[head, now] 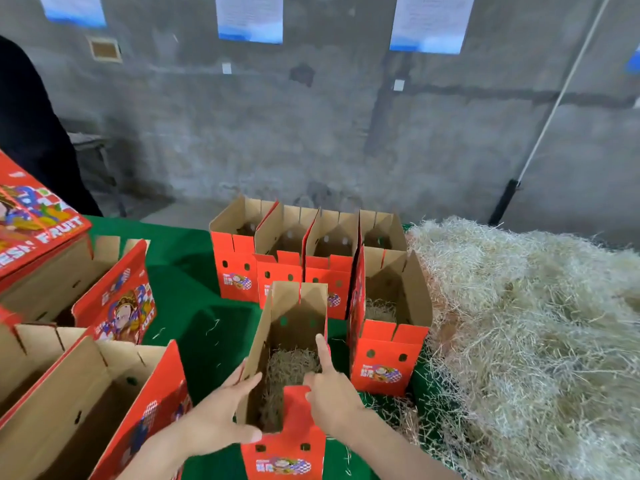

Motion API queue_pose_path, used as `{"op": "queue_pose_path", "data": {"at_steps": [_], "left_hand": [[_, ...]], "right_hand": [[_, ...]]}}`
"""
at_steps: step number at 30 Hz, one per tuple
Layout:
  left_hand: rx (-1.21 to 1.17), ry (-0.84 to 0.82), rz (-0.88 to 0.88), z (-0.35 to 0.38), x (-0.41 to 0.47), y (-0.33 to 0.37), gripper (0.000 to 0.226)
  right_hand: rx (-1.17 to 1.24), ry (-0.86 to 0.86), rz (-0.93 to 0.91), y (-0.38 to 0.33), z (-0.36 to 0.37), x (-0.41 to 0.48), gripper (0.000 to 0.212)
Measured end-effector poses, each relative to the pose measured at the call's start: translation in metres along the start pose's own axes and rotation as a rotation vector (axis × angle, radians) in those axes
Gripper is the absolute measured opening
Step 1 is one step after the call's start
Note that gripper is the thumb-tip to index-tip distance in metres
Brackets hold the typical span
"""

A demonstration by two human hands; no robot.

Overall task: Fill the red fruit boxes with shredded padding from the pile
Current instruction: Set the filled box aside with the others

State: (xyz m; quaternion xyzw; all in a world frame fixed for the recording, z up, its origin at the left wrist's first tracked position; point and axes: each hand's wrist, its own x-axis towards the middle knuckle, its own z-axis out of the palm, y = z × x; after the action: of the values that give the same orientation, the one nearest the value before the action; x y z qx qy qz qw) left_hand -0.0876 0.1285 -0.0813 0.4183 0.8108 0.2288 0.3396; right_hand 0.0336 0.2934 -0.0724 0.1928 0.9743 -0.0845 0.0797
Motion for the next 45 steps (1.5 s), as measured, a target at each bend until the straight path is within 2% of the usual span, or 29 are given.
{"op": "queue_pose_path", "data": {"at_steps": [8,11,13,16,17,19,22,29,33,35,37,39,41,43,45], "left_hand": [[0.054,0.294,0.16,-0.023,0.093,0.021,0.062],[0.01,0.259,0.161,-0.027,0.127,0.033,0.066],[-0.042,0.204,0.176,-0.028,0.145,0.041,0.076],[-0.047,0.231,0.203,-0.026,0.164,0.047,0.08],[-0.051,0.242,0.192,-0.027,0.17,0.047,0.078],[-0.057,0.231,0.17,-0.028,0.179,0.051,0.073],[-0.085,0.224,0.147,-0.03,0.192,0.058,0.074],[-0.036,0.168,0.056,-0.042,0.209,0.08,0.079],[0.001,0.155,0.018,-0.042,0.184,0.078,0.086],[-0.086,0.183,0.032,-0.044,0.166,0.077,0.083],[-0.277,0.179,0.018,-0.046,0.147,0.078,0.075],[-0.469,0.173,-0.018,-0.047,0.124,0.08,0.066],[-0.53,0.288,-0.014,-0.049,0.101,0.081,0.053],[-0.505,0.563,0.016,-0.052,0.075,0.079,0.04],[-0.498,0.869,0.011,-0.057,0.044,0.067,0.03]], "right_hand": [[-0.038,-0.003,0.141,0.043,-0.033,0.047,0.032],[-0.074,0.071,0.178,0.066,-0.042,0.062,0.037],[-0.192,0.114,0.153,0.078,-0.045,0.072,0.047],[-0.281,0.057,0.131,0.088,-0.039,0.089,0.062],[-0.282,0.019,0.144,0.089,-0.035,0.095,0.06],[-0.293,0.003,0.186,0.09,-0.029,0.106,0.044],[-0.254,0.089,0.244,0.096,-0.022,0.12,0.03],[-0.274,0.122,0.258,0.106,-0.016,0.135,0.028],[-0.269,0.072,0.234,0.105,-0.013,0.132,0.04],[-0.255,0.034,0.257,0.105,-0.018,0.128,0.046],[-0.206,0.019,0.305,0.097,-0.028,0.121,0.05],[-0.124,0.11,0.309,0.077,-0.04,0.115,0.053],[-0.005,0.278,0.194,0.044,-0.047,0.11,0.05],[0.167,0.407,-0.066,-0.001,-0.047,0.103,0.052],[0.352,0.438,-0.284,-0.054,-0.045,0.089,0.054]]}}
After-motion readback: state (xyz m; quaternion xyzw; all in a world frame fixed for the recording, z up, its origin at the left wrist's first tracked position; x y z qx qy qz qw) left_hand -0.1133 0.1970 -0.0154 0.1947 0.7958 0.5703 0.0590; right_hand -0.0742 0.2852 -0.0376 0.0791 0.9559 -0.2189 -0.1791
